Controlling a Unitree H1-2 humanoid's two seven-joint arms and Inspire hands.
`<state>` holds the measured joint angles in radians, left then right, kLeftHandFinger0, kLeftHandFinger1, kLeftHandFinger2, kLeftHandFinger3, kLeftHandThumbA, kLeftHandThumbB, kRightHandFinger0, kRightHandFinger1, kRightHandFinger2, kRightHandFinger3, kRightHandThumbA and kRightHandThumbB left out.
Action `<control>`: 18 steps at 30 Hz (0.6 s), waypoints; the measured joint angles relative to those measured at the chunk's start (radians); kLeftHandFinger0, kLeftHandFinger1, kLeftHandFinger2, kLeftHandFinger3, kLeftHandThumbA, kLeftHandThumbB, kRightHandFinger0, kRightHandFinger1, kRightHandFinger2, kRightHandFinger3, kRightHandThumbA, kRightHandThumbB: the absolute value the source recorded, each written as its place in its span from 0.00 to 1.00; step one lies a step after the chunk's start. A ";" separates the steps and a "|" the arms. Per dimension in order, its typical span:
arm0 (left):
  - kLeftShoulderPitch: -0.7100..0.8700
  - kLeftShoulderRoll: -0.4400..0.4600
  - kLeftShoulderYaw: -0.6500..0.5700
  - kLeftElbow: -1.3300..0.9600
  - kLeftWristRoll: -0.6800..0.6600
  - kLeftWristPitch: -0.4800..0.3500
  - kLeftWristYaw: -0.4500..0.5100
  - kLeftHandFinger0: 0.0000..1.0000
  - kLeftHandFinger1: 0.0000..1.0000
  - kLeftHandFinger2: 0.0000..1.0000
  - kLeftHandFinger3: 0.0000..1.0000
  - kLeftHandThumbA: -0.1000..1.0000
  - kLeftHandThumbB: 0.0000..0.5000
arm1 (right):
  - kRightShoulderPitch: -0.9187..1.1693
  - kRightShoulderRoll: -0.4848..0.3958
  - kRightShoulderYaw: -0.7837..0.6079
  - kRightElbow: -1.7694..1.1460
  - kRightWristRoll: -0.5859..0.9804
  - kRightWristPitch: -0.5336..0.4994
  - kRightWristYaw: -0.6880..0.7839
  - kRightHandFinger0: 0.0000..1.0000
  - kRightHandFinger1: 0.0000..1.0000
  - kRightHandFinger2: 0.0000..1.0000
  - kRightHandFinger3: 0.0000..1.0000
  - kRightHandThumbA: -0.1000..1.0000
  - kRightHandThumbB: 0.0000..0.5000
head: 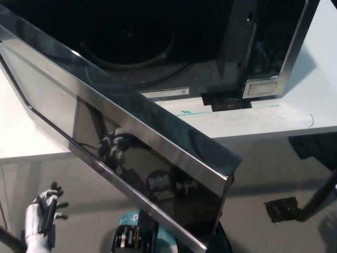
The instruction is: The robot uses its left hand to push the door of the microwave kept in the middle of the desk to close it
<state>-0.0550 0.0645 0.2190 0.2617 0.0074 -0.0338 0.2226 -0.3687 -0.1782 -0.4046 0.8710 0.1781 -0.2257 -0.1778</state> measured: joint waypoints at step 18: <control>0.110 0.132 -0.196 -0.286 0.284 -0.228 0.053 0.00 0.00 0.12 0.14 0.93 0.04 | 0.003 -0.004 0.009 0.014 0.000 -0.002 -0.001 0.70 0.79 0.86 0.99 0.34 0.29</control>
<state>0.0550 0.1967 0.0234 -0.0245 0.2919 -0.2617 0.2753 -0.3654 -0.1824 -0.3958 0.8855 0.1786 -0.2281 -0.1787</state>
